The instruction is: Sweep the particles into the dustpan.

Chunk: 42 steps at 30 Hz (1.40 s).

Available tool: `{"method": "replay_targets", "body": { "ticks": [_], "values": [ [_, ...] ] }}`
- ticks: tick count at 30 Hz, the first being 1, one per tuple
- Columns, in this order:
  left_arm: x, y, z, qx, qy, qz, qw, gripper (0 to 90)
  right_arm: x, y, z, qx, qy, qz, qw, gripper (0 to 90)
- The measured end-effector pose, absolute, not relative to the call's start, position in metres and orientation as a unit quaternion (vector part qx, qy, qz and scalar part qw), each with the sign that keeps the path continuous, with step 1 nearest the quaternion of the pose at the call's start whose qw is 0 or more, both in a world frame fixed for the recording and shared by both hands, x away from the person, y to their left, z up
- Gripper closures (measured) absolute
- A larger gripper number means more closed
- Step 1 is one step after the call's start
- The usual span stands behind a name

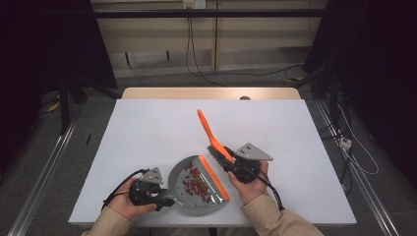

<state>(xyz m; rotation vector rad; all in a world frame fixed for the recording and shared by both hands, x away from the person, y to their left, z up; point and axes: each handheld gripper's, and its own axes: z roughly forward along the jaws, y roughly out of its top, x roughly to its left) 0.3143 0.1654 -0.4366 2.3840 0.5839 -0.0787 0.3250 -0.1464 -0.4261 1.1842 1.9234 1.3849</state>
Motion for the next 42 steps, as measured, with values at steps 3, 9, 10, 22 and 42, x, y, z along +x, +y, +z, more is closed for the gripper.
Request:
{"method": "replay_targets", "body": {
  "ticks": [3,9,10,22,42],
  "values": [
    [0.314,0.166,-0.436,0.916,0.22,-0.021,0.335,63.0,0.327,-0.152,-0.427,0.436,0.706,0.504,0.24,71.2],
    [0.316,0.171,-0.436,0.909,0.232,0.002,0.345,63.2,0.33,-0.165,-0.425,0.445,0.7,0.506,0.236,71.3],
    [0.317,0.172,-0.436,0.908,0.237,0.007,0.346,63.2,0.33,-0.167,-0.425,0.447,0.699,0.506,0.234,71.2],
    [0.324,0.182,-0.429,0.882,0.28,0.044,0.378,63.2,0.331,-0.187,-0.422,0.454,0.698,0.503,0.234,71.2],
    [0.345,0.203,-0.426,0.847,0.352,0.102,0.384,63.2,0.33,-0.205,-0.419,0.464,0.69,0.497,0.247,71.3]
  ]
}}
